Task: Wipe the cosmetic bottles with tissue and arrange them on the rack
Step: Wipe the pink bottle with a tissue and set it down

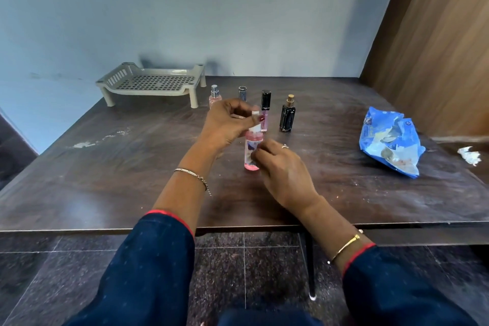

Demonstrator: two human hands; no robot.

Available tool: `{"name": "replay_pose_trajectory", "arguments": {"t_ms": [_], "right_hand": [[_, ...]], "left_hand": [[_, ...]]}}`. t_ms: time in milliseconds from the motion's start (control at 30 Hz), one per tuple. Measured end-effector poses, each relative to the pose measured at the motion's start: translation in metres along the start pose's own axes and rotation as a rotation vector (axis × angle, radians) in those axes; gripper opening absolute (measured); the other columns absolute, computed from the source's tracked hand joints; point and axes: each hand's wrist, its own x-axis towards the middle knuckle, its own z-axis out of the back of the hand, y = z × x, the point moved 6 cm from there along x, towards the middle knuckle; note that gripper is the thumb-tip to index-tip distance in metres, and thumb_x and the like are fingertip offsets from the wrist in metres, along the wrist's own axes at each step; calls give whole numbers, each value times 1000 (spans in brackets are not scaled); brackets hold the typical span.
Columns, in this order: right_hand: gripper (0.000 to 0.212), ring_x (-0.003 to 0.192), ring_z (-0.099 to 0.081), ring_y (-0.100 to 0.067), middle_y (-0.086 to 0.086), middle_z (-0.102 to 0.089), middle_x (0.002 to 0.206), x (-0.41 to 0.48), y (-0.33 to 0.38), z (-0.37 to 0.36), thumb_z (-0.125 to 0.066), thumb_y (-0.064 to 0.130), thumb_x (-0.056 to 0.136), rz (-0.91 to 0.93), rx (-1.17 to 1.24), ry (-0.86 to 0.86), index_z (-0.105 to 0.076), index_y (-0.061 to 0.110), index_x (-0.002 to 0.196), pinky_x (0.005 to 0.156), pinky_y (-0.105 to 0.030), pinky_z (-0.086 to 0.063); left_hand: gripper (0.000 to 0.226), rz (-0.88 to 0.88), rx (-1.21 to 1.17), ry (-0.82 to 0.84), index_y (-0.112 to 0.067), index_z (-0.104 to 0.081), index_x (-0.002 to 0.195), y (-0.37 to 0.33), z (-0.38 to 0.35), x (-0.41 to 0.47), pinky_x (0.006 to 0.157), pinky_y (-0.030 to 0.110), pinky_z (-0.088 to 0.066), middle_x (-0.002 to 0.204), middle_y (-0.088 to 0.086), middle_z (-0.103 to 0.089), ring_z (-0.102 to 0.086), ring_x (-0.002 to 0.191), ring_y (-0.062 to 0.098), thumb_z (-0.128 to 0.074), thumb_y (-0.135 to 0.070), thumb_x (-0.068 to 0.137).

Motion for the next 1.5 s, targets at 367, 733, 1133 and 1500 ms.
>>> {"name": "replay_pose_trajectory", "arguments": {"t_ms": [367, 733, 1133, 1500], "right_hand": [[7, 76, -59, -28, -9, -61, 94, 30, -9, 15, -63, 2, 83, -64, 120, -121, -64, 5, 89, 61, -41, -51], [4, 72, -60, -27, -5, -61, 84, 15, -4, 1, -65, 7, 79, -32, 165, 58, -68, 8, 82, 60, -36, -50], [10, 74, -59, -14, -2, -61, 87, 13, -17, 20, -68, 8, 83, -148, 237, -93, -72, 9, 92, 65, -33, -53], [12, 81, -61, -27, -3, -60, 94, -6, 3, 9, -65, 14, 86, 44, 81, 217, -72, 10, 94, 68, -44, -53]], "left_hand": [[15, -22, -11, -1, -15, -71, 91, 4, 12, 1, 74, 33, -56, 81, 9, -67, -62, 76, 17, -72, -5, 79], [24, 85, -164, -13, -2, -66, 109, 21, 19, 9, 68, 27, -58, 90, 8, -68, -66, 79, 16, -63, -2, 86], [12, 71, -287, -8, -11, -71, 90, 25, -13, -1, 68, 32, -57, 72, -1, -71, -64, 72, 17, -68, -2, 81], [17, 115, -231, -4, -9, -69, 99, 29, -1, 2, 60, 22, -57, 90, 3, -72, -66, 77, 13, -68, -6, 83]]}}
